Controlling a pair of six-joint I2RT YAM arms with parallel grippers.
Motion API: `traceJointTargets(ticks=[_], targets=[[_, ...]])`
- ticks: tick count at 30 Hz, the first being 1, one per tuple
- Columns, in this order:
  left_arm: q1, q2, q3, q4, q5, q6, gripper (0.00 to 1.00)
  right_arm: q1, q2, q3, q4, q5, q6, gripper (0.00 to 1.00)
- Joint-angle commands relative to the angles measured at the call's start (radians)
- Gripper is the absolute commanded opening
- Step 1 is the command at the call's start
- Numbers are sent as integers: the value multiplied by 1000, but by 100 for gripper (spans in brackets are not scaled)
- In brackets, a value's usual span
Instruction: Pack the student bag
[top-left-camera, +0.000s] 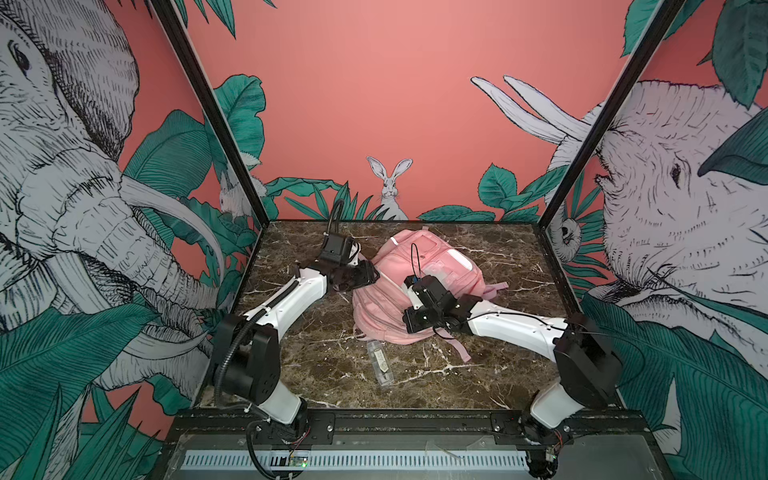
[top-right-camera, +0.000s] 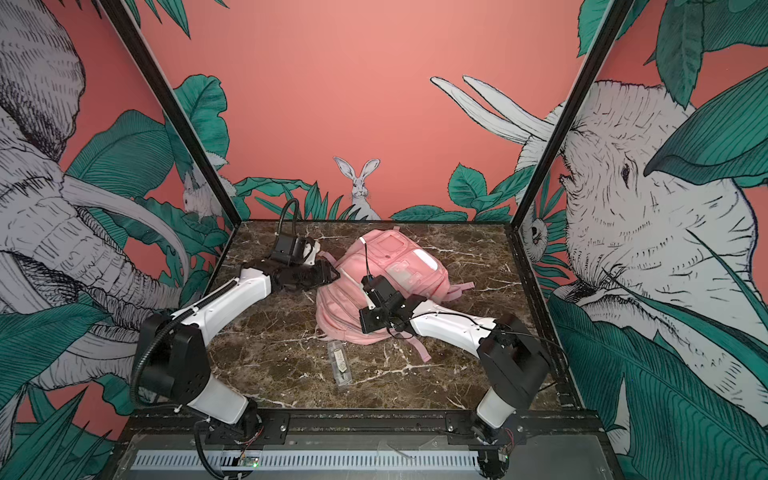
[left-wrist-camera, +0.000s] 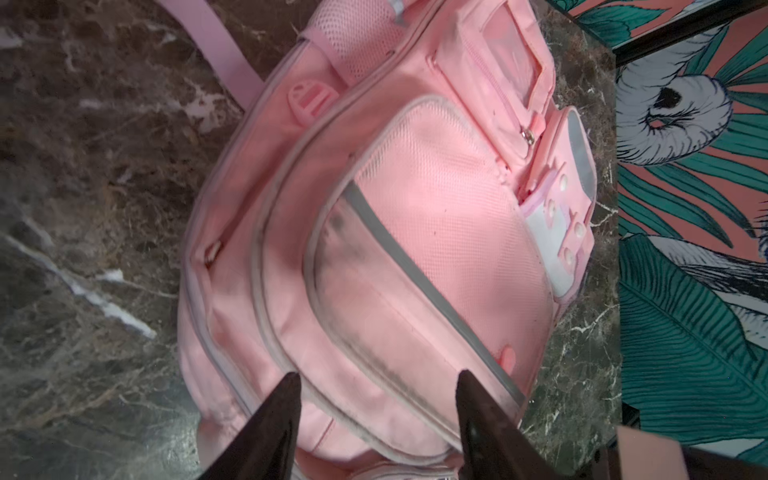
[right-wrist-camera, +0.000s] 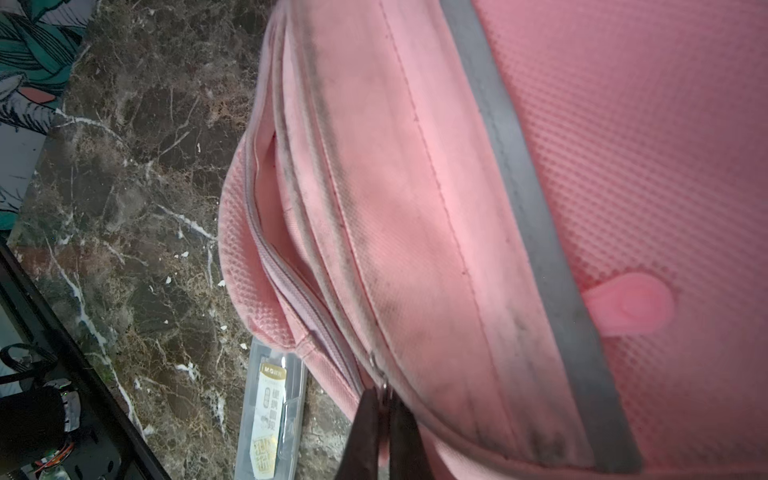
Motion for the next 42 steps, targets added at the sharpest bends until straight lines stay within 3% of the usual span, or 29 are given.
traceJointTargets(ticks=[1, 16, 21, 27, 29, 34, 42], targets=[[2, 65, 83, -65, 6, 72, 61, -7, -64, -29, -16, 6, 1, 0], [-1, 309, 321, -90, 0, 180, 58, -24, -133, -95, -45, -6, 11, 0], [-5, 444, 444, -201, 97, 249, 60, -31, -135, -91, -55, -5, 8, 0], [-27, 466, 428, -167, 146, 254, 57, -38, -129, -87, -53, -14, 5, 0], [-27, 467, 423, -159, 148, 246, 52, -38, -124, -82, -54, -17, 5, 0], [-13, 464, 404, -121, 173, 211, 26, -41, -117, -73, -59, -25, -2, 0], [44, 363, 260, 20, 172, 89, 4, -41, -103, -60, -78, -26, -13, 0]])
